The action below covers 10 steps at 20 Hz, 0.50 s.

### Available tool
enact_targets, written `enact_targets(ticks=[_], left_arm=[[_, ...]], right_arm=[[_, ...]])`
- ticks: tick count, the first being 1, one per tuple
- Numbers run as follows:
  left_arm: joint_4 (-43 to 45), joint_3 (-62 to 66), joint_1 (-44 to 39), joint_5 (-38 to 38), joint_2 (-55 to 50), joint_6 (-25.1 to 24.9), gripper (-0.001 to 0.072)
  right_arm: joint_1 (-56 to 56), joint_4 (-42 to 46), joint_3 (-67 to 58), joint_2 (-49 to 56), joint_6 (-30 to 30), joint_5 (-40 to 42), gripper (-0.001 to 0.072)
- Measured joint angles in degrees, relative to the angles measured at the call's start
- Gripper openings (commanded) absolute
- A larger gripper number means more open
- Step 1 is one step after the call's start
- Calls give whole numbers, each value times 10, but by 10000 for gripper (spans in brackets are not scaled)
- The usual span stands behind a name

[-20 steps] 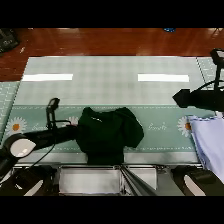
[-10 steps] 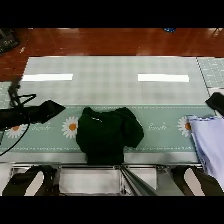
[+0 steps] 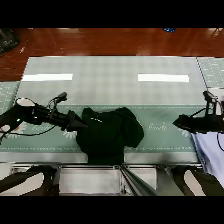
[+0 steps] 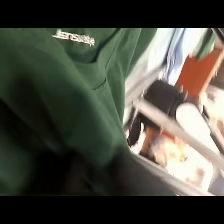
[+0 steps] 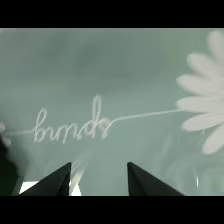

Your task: Fold the shirts.

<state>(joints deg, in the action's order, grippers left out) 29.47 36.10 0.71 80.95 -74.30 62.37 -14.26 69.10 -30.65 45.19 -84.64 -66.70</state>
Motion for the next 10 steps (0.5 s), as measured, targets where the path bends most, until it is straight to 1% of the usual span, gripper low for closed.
enact_targets(ticks=[2, 5, 10], left_arm=[[-8, 21, -13, 0, -25, -18, 26], [-12, 55, -17, -16, -41, -35, 26], [-14, 91, -16, -52, -48, -40, 26]], right_arm=[[42, -6, 22, 0, -6, -9, 399], [113, -42, 51, 1, -18, -9, 399], [217, -112, 67, 45, -37, 37, 399]])
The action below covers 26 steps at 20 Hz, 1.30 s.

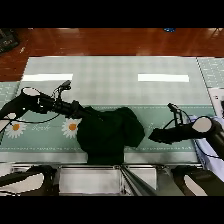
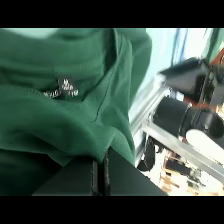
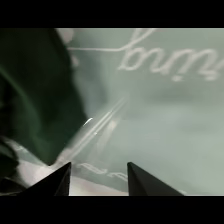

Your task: Fold the shirts.

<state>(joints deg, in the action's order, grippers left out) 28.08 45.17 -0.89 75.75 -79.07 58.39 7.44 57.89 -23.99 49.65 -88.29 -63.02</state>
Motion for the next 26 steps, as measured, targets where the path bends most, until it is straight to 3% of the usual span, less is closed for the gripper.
enact_targets(ticks=[5, 6, 8, 13, 16, 21, 26], left_arm=[[0, 8, 1, -17, -1, -1, 26], [0, 9, 1, -23, -2, -1, 26], [-1, 10, 1, -31, -2, -1, 26], [1, 56, 20, -37, 11, 12, 25], [-7, 138, 51, -50, 49, 33, 25], [-28, 334, 94, -151, 125, 78, 25], [87, 494, 123, -152, 208, 102, 25]], right_arm=[[87, -93, 2, 82, 6, 82, 396], [97, -112, -1, 100, 7, 105, 299], [110, -143, -15, 134, 17, 141, 14], [98, -157, -149, 182, 74, 149, 19], [58, -91, -319, 183, 64, 101, 18], [12, 17, -659, 183, 31, 22, 19], [0, 162, -900, 151, 13, -85, 19]])
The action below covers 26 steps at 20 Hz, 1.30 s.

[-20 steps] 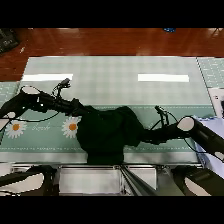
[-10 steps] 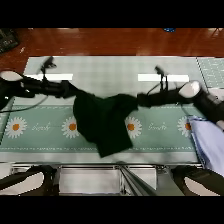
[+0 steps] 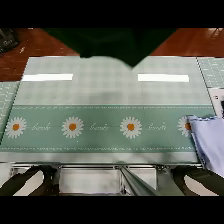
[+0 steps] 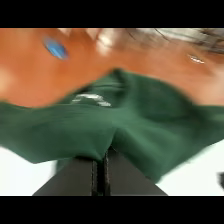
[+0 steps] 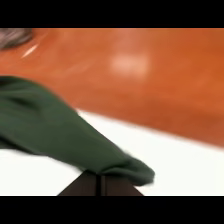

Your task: Fold the shirts.

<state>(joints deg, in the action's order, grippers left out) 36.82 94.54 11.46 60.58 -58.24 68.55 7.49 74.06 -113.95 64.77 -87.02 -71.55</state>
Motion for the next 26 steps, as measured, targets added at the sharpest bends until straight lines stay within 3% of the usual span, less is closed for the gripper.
enact_targets(ticks=[4, 9, 15, 18, 21, 26], left_arm=[[140, 37, 8, 30, 90, 42, 25], [254, 22, 10, 110, 187, 84, 26], [277, -198, 10, 195, 271, 115, 26], [222, -372, 10, 163, 282, 106, 27], [170, -512, 10, 69, 252, 92, 26], [130, -553, 9, -66, 78, 73, 26]], right_arm=[[-2, 107, -45, -71, -17, -64, 19], [-3, 175, 3, -169, -42, -114, 19], [-3, 167, 214, -251, -81, -140, 19], [-3, 120, 344, -256, -86, -107, 19], [-3, 72, 445, -218, -79, -45, 19], [-3, 49, 465, -50, -56, 64, 19]])
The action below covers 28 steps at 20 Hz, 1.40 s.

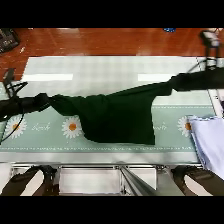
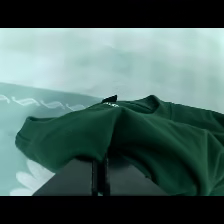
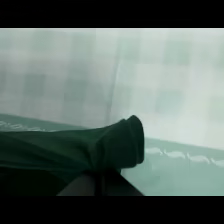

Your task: Fold the shirts.

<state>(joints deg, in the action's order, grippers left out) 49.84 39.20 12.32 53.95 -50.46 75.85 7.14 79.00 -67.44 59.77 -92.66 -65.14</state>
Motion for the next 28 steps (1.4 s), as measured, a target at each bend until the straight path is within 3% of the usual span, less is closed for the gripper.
enact_targets(ticks=[2, 3, 4, 5, 6, 7, 11, 16, 22, 28], left_arm=[[-8, 40, -6, -32, -90, -7, 32], [-9, 67, -10, -40, -136, -9, 113], [-10, 96, -14, -47, -176, -11, 407], [-11, 129, -20, -47, -216, -13, 512], [-11, 161, -25, -43, -250, -13, 511], [-10, 196, -29, -29, -282, -13, 511], [54, 339, -20, 66, -349, 27, 511], [103, 389, 14, 144, -305, 52, 510], [-68, 158, -65, 149, -238, -50, 510], [-123, 81, -168, 73, -273, -54, 510]], right_arm=[[0, -6, -40, 87, 5, 31, 19], [0, -8, -68, 132, 7, 43, 19], [0, -8, -101, 175, 7, 52, 20], [0, -8, -131, 212, 7, 59, 94], [0, -7, -161, 246, 2, 64, 295], [-1, -8, -191, 276, -1, 68, 411], [-39, -13, -290, 338, -13, 51, 413], [-160, 38, -314, 304, -17, -53, 401], [-255, 31, -17, 134, -21, 3, 401], [-280, -41, 206, -6, 19, 35, 401]])
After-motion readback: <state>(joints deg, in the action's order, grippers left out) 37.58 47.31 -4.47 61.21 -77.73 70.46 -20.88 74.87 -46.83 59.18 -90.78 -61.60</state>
